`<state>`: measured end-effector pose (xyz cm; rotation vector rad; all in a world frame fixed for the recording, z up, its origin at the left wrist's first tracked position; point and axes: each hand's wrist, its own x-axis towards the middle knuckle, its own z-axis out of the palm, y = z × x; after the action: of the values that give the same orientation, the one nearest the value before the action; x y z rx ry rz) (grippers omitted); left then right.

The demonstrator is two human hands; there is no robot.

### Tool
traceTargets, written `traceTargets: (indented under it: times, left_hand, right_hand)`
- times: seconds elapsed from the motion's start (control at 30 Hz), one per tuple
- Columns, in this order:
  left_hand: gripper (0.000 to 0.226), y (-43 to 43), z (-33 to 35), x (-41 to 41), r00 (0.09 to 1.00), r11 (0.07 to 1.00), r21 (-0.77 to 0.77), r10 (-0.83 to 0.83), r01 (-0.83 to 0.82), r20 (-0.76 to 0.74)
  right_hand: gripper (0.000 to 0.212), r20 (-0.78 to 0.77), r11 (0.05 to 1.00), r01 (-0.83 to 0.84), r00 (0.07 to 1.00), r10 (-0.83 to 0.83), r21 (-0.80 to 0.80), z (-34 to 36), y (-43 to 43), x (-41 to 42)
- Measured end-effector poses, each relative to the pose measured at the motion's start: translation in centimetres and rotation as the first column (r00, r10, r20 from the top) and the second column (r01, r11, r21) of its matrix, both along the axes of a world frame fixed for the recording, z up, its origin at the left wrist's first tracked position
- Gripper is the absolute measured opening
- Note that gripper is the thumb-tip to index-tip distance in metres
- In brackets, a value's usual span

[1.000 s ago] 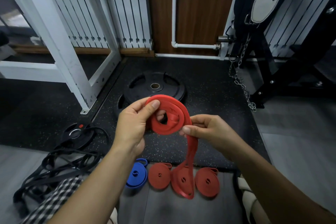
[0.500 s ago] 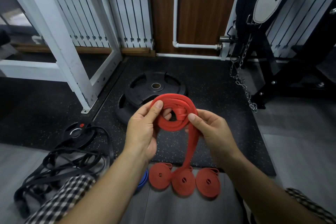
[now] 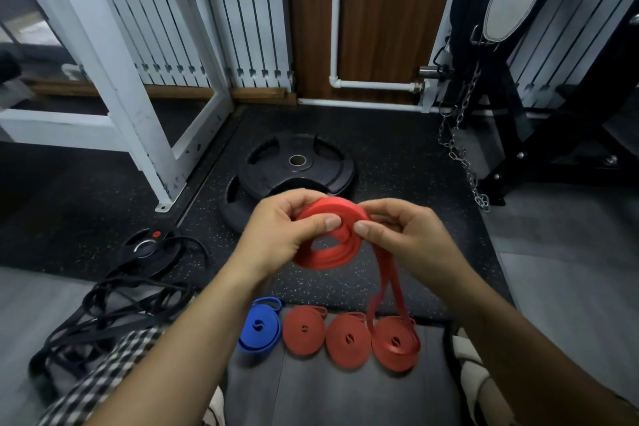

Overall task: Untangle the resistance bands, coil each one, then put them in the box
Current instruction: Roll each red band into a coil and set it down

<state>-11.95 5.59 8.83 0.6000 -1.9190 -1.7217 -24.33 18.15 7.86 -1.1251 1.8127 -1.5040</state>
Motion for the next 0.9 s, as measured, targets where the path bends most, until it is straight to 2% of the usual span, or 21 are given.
traceTargets:
  times: [0.07,0.17,0.4,0.47,0.57,0.67,0.8,0.9]
  left_hand:
    - [0.017,0.1,0.2,-0.2,0.991,0.987,0.147,0.084,-0.069,-0.102]
    - [0.013,0.0,0.5,-0.3,0.976,0.966,0.228,0.160,-0.124,-0.146]
    - [0.013,0.4,0.1,-0.7,0.971,0.879,0.467,0.190,-0.101,-0.147]
    - [0.016,0.3,0.0,-0.7,0.970,0.853,0.514,0.194,-0.094,-0.145]
    - [0.007,0.3,0.0,-0.7,0.971,0.824,0.559,0.198,-0.088,-0.138]
    - [0.003,0.3,0.1,-0.7,0.969,0.785,0.614,0.207,-0.083,-0.134]
    - [0.005,0.5,0.1,-0.9,0.947,0.668,0.739,0.288,-0.092,-0.142]
    - [0.008,0.8,-0.6,-1.3,0.898,0.558,0.827,0.393,-0.062,-0.197]
  right_hand:
    - [0.017,0.081,1.000,0.003,0.997,-0.004,0.008,0.1,0.1,-0.1]
    - [0.015,0.095,1.000,0.024,0.995,-0.025,0.008,-0.3,0.0,0.3]
    - [0.017,0.156,0.987,0.134,0.981,-0.120,-0.088,-0.7,-0.3,0.5]
    - [0.017,0.154,0.990,0.115,0.983,-0.102,-0.077,-0.7,-0.3,0.5]
    - [0.009,0.180,0.997,0.056,0.983,-0.047,-0.044,-0.6,-0.2,0.4]
    - [0.018,0.272,0.998,0.034,0.962,-0.019,-0.048,-0.6,-0.2,0.2]
    - [0.026,0.483,0.992,-0.003,0.873,0.065,-0.127,-0.9,-0.5,1.1]
    - [0.026,0.545,0.991,0.015,0.836,0.062,-0.136,-1.5,-1.0,2.2]
